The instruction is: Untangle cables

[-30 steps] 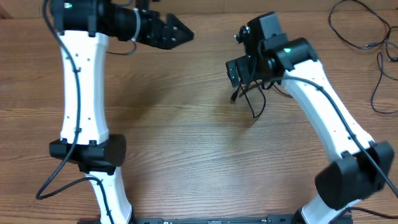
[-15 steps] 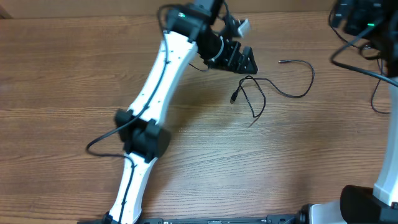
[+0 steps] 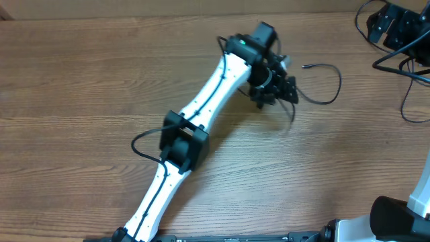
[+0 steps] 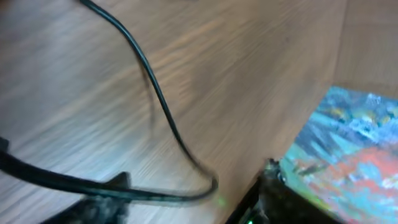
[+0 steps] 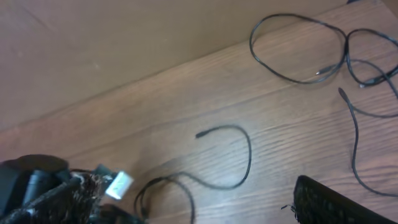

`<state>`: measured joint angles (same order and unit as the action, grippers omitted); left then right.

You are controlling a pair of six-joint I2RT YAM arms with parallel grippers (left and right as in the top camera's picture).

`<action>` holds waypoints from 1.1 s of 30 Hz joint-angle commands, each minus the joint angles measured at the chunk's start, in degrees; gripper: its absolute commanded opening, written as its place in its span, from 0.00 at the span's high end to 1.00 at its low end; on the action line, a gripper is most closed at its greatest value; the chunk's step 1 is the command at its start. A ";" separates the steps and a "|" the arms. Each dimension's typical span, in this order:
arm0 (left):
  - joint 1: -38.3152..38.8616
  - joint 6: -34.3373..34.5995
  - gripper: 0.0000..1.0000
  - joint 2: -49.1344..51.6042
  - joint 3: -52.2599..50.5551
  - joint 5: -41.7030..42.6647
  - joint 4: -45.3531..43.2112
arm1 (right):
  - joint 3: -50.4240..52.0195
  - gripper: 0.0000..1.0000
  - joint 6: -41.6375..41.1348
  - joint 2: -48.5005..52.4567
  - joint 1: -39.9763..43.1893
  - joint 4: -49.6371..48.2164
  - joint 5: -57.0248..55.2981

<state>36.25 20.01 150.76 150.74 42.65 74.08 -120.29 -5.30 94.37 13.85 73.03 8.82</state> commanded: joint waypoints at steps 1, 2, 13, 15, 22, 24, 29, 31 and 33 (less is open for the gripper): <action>3.34 2.34 0.45 0.83 0.11 -0.52 -1.99 | 0.02 0.00 1.07 -0.17 0.11 0.72 0.70; 3.80 2.34 0.44 0.83 0.11 -1.77 -1.92 | 0.02 0.00 1.09 -0.17 0.11 1.01 0.70; 4.50 7.91 0.08 0.85 -0.26 -10.14 -1.20 | 0.02 0.00 1.29 -0.17 0.11 2.16 0.70; 4.50 14.82 0.02 0.85 -0.55 -10.47 -3.43 | 0.02 0.00 1.29 -0.17 0.11 2.16 0.70; 4.68 37.92 0.08 0.85 -0.79 -10.23 -18.27 | 0.02 0.00 1.33 -0.17 0.11 2.32 0.68; 4.92 41.40 0.13 0.85 -1.51 -10.80 -20.52 | 0.02 0.00 2.45 -0.17 0.11 2.36 0.70; 5.92 45.90 0.12 0.87 -6.38 -12.17 -23.45 | 0.02 0.00 2.80 -0.17 0.11 2.36 0.70; 6.25 47.32 0.13 0.85 -10.03 -11.87 -26.08 | 0.02 0.00 2.80 -0.17 0.11 2.51 0.70; 6.43 48.41 0.25 0.85 -14.29 -11.30 -29.33 | 0.02 0.00 2.82 -0.17 0.11 2.82 0.70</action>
<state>41.69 63.59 150.78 141.56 31.46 47.16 -120.31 -2.98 94.37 13.85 75.79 9.17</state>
